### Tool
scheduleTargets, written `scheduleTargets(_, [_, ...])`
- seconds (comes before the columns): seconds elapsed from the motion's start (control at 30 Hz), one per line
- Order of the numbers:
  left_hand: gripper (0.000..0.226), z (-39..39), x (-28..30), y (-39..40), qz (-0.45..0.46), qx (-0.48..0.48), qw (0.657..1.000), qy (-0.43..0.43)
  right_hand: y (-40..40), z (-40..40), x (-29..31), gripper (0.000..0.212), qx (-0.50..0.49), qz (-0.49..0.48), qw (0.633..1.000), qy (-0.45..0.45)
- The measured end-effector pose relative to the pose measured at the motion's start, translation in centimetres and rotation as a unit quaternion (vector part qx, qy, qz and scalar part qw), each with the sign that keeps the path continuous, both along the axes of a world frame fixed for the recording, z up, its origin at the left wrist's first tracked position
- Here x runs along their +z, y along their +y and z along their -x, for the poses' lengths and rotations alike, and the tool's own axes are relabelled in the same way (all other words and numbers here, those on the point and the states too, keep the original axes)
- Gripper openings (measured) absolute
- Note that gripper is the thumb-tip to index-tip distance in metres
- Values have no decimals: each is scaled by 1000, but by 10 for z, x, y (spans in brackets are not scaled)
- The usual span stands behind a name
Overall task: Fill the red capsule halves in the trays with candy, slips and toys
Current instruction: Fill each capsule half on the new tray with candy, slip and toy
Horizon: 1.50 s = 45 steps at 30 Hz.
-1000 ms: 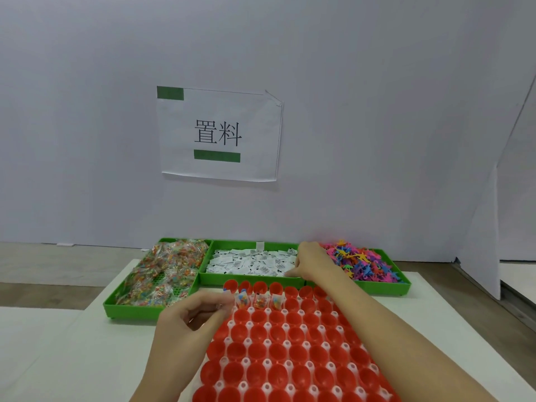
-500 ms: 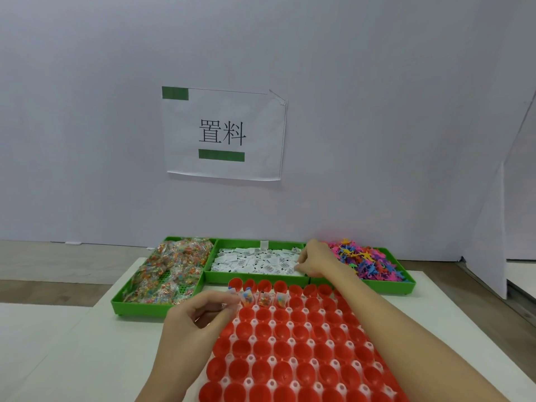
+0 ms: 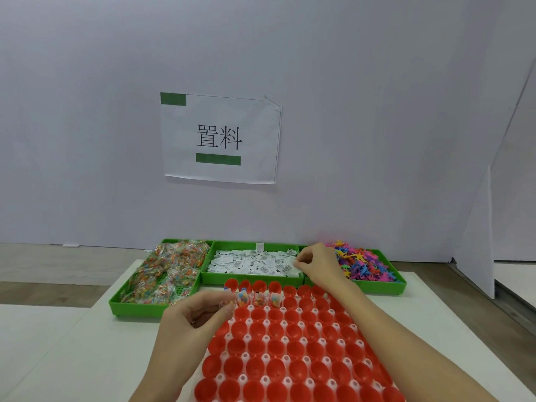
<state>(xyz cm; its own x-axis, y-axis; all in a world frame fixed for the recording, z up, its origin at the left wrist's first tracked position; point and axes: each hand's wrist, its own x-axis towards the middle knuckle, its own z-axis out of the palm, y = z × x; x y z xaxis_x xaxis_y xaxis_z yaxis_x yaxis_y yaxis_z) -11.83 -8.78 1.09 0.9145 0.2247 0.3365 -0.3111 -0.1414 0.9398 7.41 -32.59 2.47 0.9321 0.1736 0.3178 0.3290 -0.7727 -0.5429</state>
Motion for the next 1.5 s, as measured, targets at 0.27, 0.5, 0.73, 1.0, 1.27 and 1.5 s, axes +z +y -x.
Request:
scheduleTargets(0.27, [27, 8, 9, -11, 57, -31, 998, 6, -13, 78, 44, 12, 9, -206, 978, -38])
scheduleTargets(0.5, [32, 27, 13, -44, 91, -129, 987, 21, -36, 192, 19, 17, 85, -301, 948, 55])
scheduleTargets(0.73, [27, 34, 12, -54, 39, -132, 990, 27, -32, 207, 6, 12, 75, -298, 949, 68])
scheduleTargets(1.0, [19, 36, 12, -58, 13, -115, 993, 30, -22, 214, 6, 8, 109, -318, 933, 129])
scheduleTargets(1.27, [11, 39, 15, -61, 1, -86, 996, 12, -16, 219, 11, 7, 123, -332, 927, 123])
scheduleTargets(1.5, [13, 41, 18, -57, 10, -120, 992, 25, -11, 224, 8, 24, 143, -334, 925, 113])
